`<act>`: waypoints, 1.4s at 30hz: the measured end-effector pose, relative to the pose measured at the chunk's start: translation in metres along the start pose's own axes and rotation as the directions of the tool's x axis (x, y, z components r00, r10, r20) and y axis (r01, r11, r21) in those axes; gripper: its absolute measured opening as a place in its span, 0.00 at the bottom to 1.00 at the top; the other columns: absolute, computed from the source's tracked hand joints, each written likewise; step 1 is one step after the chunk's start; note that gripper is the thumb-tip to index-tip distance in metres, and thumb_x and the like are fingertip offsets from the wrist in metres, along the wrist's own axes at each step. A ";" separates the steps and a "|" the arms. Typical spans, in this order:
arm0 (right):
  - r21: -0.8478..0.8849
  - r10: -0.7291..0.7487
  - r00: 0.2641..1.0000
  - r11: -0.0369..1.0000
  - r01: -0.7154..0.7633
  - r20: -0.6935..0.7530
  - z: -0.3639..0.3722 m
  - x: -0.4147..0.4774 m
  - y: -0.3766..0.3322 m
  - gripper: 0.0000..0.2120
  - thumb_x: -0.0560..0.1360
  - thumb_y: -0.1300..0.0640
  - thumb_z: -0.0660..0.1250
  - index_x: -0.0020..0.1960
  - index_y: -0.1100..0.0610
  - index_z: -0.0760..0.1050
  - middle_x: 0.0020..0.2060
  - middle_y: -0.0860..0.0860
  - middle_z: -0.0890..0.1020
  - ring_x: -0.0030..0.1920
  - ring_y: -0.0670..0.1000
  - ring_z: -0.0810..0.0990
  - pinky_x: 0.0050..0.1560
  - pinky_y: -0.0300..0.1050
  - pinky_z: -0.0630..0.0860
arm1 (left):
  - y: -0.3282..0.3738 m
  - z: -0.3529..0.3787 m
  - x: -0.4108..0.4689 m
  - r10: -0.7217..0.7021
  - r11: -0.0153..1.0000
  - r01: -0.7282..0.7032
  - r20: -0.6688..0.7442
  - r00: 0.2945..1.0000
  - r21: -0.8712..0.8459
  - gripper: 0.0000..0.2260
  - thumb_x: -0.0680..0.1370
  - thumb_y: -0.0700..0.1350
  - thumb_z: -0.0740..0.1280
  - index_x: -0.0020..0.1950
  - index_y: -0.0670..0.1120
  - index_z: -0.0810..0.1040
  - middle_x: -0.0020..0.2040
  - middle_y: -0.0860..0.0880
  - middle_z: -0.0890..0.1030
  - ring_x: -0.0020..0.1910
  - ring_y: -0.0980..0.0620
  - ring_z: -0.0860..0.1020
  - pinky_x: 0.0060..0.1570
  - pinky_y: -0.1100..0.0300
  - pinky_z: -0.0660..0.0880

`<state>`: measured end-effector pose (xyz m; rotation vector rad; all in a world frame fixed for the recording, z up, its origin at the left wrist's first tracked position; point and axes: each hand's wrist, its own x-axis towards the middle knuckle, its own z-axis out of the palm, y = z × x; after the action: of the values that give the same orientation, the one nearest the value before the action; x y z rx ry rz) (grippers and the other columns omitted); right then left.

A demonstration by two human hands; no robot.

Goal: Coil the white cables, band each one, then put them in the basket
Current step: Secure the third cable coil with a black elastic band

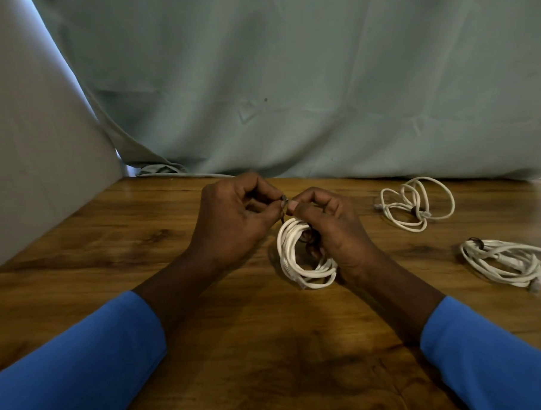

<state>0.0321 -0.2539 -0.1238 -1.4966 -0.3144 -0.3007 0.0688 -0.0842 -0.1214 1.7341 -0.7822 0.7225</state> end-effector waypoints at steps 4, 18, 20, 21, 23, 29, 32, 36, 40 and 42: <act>-0.009 0.017 1.000 1.000 -0.017 0.005 0.000 0.000 0.002 0.06 0.79 0.61 0.70 0.43 0.59 0.79 0.32 0.54 0.82 0.30 0.51 0.75 0.33 0.45 0.70 | -0.001 0.001 -0.001 -0.014 1.000 0.014 0.003 1.000 -0.004 0.05 0.73 0.35 0.78 0.45 0.42 0.85 0.42 0.52 0.86 0.38 0.58 0.85 0.38 0.67 0.78; 0.019 0.074 0.997 0.997 -0.074 -0.024 -0.001 0.001 0.001 0.06 0.80 0.62 0.68 0.45 0.62 0.78 0.25 0.51 0.76 0.22 0.45 0.70 0.22 0.36 0.65 | -0.005 0.003 -0.001 -0.182 0.906 0.231 0.165 0.969 -0.355 0.07 0.74 0.33 0.76 0.50 0.38 0.83 0.44 0.43 0.86 0.44 0.46 0.86 0.45 0.55 0.83; 0.019 0.095 0.995 0.995 -0.095 -0.027 -0.001 0.001 0.002 0.06 0.79 0.62 0.68 0.44 0.60 0.78 0.27 0.52 0.75 0.22 0.46 0.68 0.22 0.35 0.64 | -0.005 0.003 -0.001 -0.224 0.858 0.294 0.209 0.952 -0.422 0.09 0.72 0.34 0.76 0.51 0.40 0.83 0.44 0.44 0.86 0.43 0.48 0.85 0.45 0.58 0.82; 0.024 0.105 0.994 0.994 -0.104 -0.024 -0.001 0.002 0.002 0.06 0.79 0.62 0.68 0.43 0.60 0.78 0.27 0.53 0.75 0.22 0.46 0.68 0.22 0.35 0.63 | -0.005 0.003 -0.001 -0.228 0.845 0.308 0.225 0.947 -0.437 0.10 0.72 0.35 0.76 0.52 0.41 0.84 0.44 0.43 0.86 0.44 0.49 0.85 0.45 0.59 0.82; 0.036 0.113 0.994 0.993 -0.112 -0.014 -0.001 0.002 0.002 0.06 0.79 0.63 0.67 0.43 0.60 0.77 0.26 0.53 0.74 0.22 0.45 0.68 0.21 0.35 0.63 | -0.004 0.002 -0.001 -0.222 0.841 0.314 0.247 0.943 -0.440 0.11 0.72 0.34 0.75 0.54 0.40 0.85 0.48 0.39 0.86 0.46 0.47 0.86 0.47 0.58 0.82; 0.040 0.127 0.992 0.991 -0.127 -0.004 -0.002 0.001 0.000 0.11 0.79 0.63 0.66 0.38 0.57 0.76 0.25 0.53 0.73 0.22 0.46 0.68 0.22 0.35 0.63 | -0.002 0.003 -0.002 -0.238 0.836 0.327 0.244 0.940 -0.442 0.09 0.75 0.31 0.72 0.54 0.37 0.85 0.48 0.40 0.87 0.45 0.48 0.87 0.45 0.61 0.82; 0.063 0.136 0.991 0.989 -0.136 0.010 -0.001 0.000 -0.002 0.10 0.79 0.63 0.66 0.39 0.57 0.76 0.23 0.50 0.73 0.21 0.45 0.67 0.22 0.35 0.63 | -0.004 0.004 -0.001 -0.256 0.849 0.325 0.215 0.943 -0.416 0.08 0.75 0.33 0.74 0.54 0.35 0.84 0.48 0.40 0.87 0.45 0.46 0.87 0.44 0.59 0.82; 0.076 0.109 0.994 0.991 -0.111 0.032 -0.002 0.000 -0.002 0.08 0.78 0.64 0.68 0.40 0.59 0.76 0.24 0.51 0.73 0.21 0.44 0.68 0.21 0.35 0.62 | -0.007 0.001 -0.001 -0.219 0.876 0.302 0.248 0.944 -0.376 0.08 0.75 0.35 0.75 0.53 0.36 0.85 0.49 0.39 0.87 0.46 0.42 0.87 0.47 0.54 0.84; 0.056 0.104 0.994 0.993 -0.106 0.040 -0.002 0.001 -0.002 0.07 0.77 0.64 0.69 0.40 0.61 0.76 0.23 0.51 0.73 0.21 0.45 0.67 0.21 0.35 0.62 | -0.006 0.000 0.000 -0.215 0.874 0.305 0.260 0.941 -0.379 0.08 0.72 0.38 0.76 0.51 0.39 0.85 0.48 0.39 0.87 0.46 0.43 0.87 0.47 0.54 0.84; 0.044 0.106 0.993 0.993 -0.108 0.042 -0.003 0.002 -0.001 0.07 0.77 0.64 0.69 0.40 0.61 0.76 0.23 0.51 0.73 0.21 0.45 0.67 0.21 0.35 0.63 | -0.006 -0.001 0.000 -0.208 0.883 0.296 0.263 0.942 -0.364 0.08 0.72 0.38 0.76 0.50 0.39 0.85 0.48 0.40 0.87 0.47 0.41 0.87 0.48 0.52 0.85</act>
<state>0.0333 -0.2566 -0.1226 -1.4695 -0.2695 -0.1775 0.0738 -0.0822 -0.1244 1.5123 -0.7683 0.1744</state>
